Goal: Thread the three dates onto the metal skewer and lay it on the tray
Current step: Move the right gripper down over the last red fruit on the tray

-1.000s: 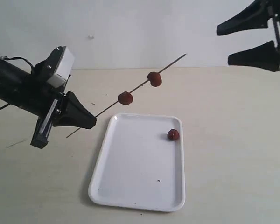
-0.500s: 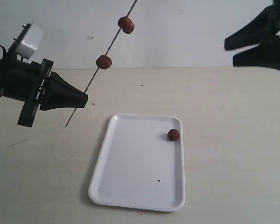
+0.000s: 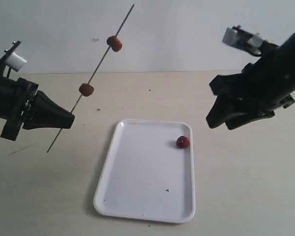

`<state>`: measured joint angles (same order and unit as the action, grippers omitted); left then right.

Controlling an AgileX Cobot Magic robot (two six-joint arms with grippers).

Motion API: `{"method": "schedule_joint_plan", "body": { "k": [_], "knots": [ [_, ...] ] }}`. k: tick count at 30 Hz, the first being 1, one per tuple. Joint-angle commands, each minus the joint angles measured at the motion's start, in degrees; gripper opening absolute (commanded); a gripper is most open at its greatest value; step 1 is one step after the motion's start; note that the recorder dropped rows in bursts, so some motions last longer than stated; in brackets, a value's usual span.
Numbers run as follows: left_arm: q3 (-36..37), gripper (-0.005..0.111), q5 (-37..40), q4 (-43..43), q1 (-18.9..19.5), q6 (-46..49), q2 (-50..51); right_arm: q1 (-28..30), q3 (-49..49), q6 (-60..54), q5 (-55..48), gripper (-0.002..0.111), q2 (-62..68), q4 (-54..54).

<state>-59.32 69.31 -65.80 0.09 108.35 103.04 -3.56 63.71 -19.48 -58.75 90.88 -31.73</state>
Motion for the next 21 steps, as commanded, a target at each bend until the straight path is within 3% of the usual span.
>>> {"method": "schedule_joint_plan", "body": {
  "k": [1, 11, 21],
  "knots": [
    [0.18, 0.0, 0.65, 1.37, 0.11, -10.99, 0.05, -4.38, 3.96, 1.76, 1.49, 0.047, 5.6, 5.87],
    [0.18, 0.0, -0.64, 6.93, 0.11, -23.32, 0.05, -12.34, 20.67, 1.4, -6.21, 0.047, 17.56, 27.67],
    [0.07, 0.0, -1.99, 6.57, 0.11, -23.21, 0.05, -12.76, 31.16, 2.03, -10.45, 0.046, 28.11, 27.89]
  ]
}}
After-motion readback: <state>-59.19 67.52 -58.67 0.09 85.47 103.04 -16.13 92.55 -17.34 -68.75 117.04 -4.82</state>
